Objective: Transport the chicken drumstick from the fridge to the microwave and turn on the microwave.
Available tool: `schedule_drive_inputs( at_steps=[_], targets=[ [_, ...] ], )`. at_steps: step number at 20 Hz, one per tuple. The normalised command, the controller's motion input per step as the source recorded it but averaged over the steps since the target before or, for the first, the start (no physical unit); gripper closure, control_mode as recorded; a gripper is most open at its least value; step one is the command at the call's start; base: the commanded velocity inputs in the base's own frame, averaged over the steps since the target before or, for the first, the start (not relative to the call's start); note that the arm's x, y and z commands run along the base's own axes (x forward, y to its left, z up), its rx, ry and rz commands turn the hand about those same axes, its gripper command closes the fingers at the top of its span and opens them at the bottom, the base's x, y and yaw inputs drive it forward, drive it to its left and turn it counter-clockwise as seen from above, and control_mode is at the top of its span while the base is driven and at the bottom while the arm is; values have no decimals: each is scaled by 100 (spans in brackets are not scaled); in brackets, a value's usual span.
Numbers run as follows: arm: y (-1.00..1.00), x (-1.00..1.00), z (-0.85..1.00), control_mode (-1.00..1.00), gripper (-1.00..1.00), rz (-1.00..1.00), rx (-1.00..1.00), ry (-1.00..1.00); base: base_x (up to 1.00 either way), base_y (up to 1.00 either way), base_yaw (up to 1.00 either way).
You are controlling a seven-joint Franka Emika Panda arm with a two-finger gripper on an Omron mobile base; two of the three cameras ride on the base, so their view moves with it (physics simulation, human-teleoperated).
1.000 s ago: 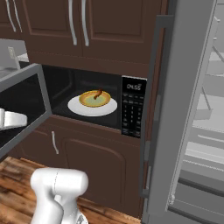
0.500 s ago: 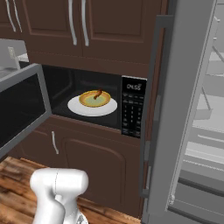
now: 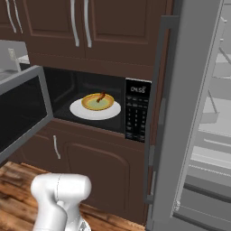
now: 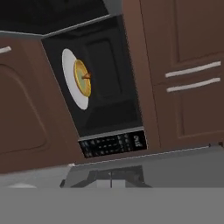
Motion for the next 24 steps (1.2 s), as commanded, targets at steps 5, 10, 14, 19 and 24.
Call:
schedule_drive_inputs(
  at_steps=[5,10,14,19,24],
  targets=[
    [39,-34,0,-100,100,0,-6,0,0,0,0],
    [38,-44,0,-100,100,0,-2,-8,0,0,0],
    [45,-32,0,-100,100,0,-2,-3,0,0,0],
    [41,14,-7,-100,100,-6,-5,0,0,0,0],
    [51,26,-18,-100,100,-5,-3,0,0,0,0]
  ],
)
